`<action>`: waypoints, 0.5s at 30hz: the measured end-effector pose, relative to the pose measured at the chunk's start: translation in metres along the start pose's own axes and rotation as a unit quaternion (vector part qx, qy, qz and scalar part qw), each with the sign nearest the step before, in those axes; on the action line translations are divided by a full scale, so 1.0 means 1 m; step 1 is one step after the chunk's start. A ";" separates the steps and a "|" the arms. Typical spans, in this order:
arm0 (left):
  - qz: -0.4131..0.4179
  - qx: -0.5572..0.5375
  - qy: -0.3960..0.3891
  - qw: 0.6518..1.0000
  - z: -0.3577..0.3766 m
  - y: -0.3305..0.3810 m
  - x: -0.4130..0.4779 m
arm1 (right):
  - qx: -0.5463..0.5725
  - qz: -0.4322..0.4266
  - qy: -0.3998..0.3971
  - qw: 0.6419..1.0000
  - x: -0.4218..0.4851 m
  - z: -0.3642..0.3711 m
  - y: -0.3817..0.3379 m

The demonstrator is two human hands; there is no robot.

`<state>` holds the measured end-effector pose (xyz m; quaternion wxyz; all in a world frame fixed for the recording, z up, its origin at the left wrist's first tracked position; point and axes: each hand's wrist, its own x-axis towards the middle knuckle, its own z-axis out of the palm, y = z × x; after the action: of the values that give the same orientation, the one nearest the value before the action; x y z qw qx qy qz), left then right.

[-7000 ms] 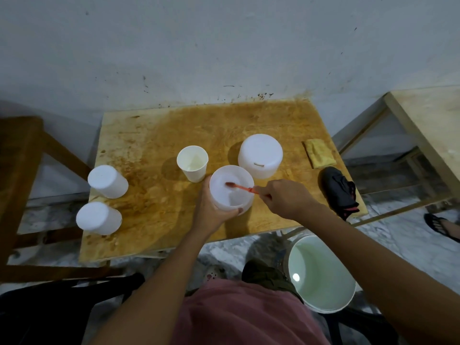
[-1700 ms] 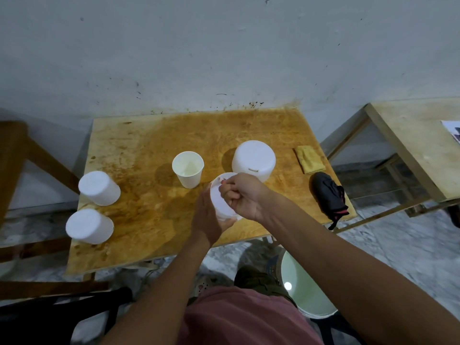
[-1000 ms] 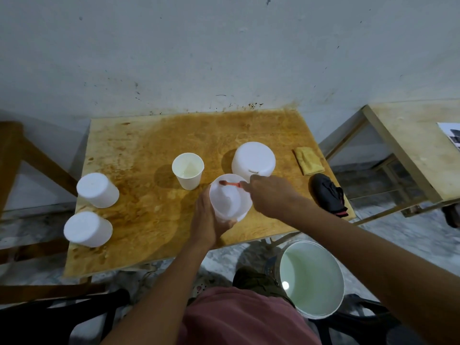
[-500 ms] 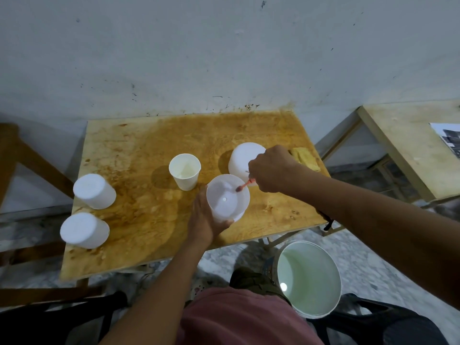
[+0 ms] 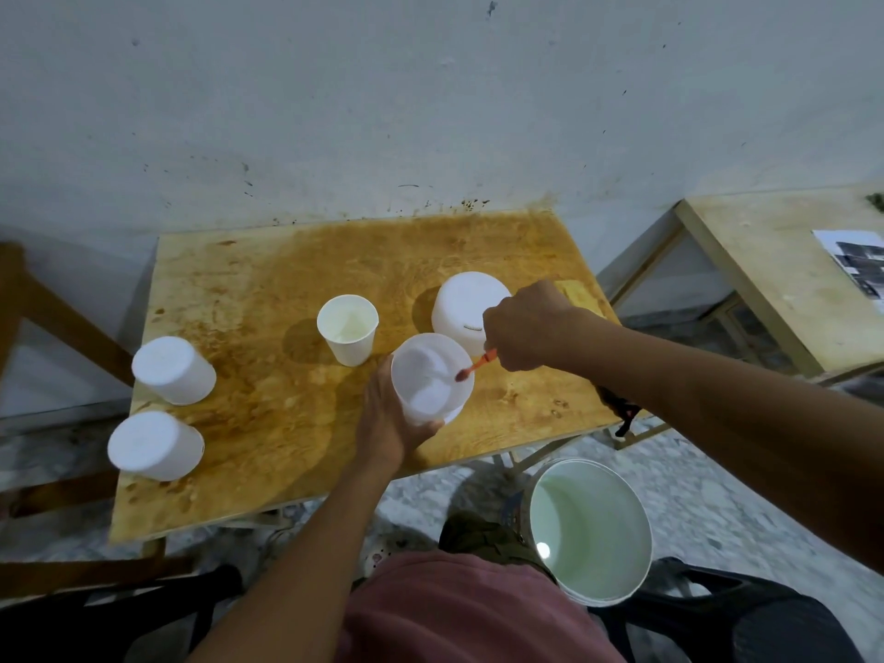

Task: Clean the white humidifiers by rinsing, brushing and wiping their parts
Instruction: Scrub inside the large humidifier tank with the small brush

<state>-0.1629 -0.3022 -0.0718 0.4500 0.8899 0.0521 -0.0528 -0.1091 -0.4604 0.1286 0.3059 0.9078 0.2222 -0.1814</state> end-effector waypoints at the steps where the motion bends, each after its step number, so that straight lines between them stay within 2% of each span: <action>1: 0.006 -0.001 0.003 1.000 0.000 0.000 0.001 | 0.021 -0.003 -0.021 1.000 -0.001 0.000 0.001; 3: 0.014 -0.004 0.008 1.000 0.001 -0.002 0.001 | 0.049 -0.001 -0.026 0.998 -0.001 0.001 0.003; 7: -0.005 -0.027 0.005 1.000 0.001 -0.003 0.000 | 0.028 0.027 0.026 0.999 -0.005 0.005 0.001; 9: 0.001 -0.019 0.008 1.000 0.002 -0.001 0.001 | 0.054 0.019 -0.015 0.998 -0.007 0.006 0.000; 12: 0.005 -0.018 0.013 1.000 0.002 -0.001 0.001 | 0.172 0.004 -0.104 0.979 -0.006 0.007 -0.001; 14: 0.005 -0.024 0.017 1.000 0.002 -0.002 -0.001 | 0.198 0.006 -0.110 0.974 -0.007 0.012 -0.003; 15: 0.006 -0.027 0.015 1.000 0.002 -0.003 -0.002 | 0.168 0.012 -0.088 0.982 -0.009 0.015 -0.005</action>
<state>-0.1652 -0.3022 -0.0746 0.4730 0.8787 0.0545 -0.0351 -0.1217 -0.4685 0.1191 0.1692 0.9294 0.1503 -0.2914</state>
